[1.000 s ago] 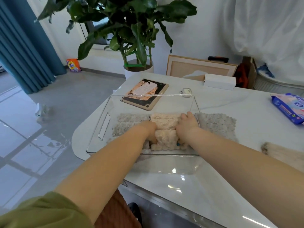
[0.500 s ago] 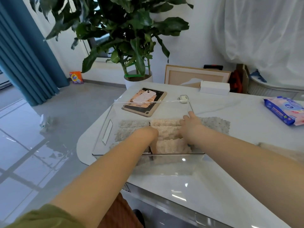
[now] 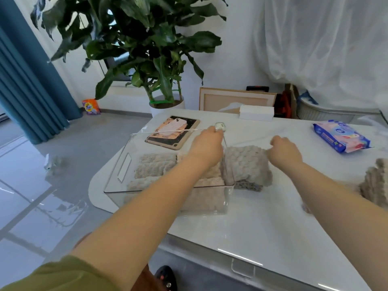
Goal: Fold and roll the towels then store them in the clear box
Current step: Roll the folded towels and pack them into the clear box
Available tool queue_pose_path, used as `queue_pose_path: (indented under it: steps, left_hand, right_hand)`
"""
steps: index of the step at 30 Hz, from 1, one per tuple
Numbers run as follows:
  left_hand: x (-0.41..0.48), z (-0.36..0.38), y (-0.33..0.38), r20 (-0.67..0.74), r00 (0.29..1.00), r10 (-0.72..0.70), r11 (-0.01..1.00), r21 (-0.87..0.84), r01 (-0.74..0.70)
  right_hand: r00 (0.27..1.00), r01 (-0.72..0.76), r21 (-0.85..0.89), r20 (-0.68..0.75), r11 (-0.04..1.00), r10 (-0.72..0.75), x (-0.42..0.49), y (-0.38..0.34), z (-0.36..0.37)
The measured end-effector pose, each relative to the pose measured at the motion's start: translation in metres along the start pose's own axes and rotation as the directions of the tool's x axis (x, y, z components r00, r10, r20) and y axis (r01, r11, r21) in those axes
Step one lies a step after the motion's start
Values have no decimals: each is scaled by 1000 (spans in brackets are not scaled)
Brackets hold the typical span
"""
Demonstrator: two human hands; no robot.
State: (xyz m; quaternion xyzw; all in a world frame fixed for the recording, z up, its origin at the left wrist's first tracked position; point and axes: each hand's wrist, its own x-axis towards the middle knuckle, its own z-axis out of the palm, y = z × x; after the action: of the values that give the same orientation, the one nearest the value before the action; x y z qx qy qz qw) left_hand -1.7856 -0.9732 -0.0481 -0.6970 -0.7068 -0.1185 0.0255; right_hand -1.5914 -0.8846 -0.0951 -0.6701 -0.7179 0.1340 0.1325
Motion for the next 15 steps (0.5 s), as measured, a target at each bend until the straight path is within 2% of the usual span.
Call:
queue_pose_path:
  steps: [2, 4, 6, 8, 11, 15]
  left_hand:
    - [4, 2, 25, -81, 995, 66, 998, -19, -67]
    - [6, 7, 49, -102, 983, 150, 988, -15, -152]
    - [6, 15, 75, -56, 974, 220, 975, 16, -220]
    - [9, 32, 102, 48, 971, 234, 972, 6, -235]
    - [15, 66, 129, 242, 953, 184, 977, -154, -150]
    - [12, 113, 156, 471, 875, 111, 941, -332, 60]
  right_hand:
    - [980, -197, -66, 29, 978, 199, -1, 34, -6]
    - [943, -307, -137, 87, 942, 320, -4, 65, -5]
    - [916, -330, -196, 170, 923, 364, -14, 90, -3]
    - [894, -328, -226, 238, 917, 379, -26, 112, 0]
    - [877, -377, -189, 242, 907, 415, -36, 131, 3]
    - [882, -430, -97, 167, 898, 441, -38, 155, 6]
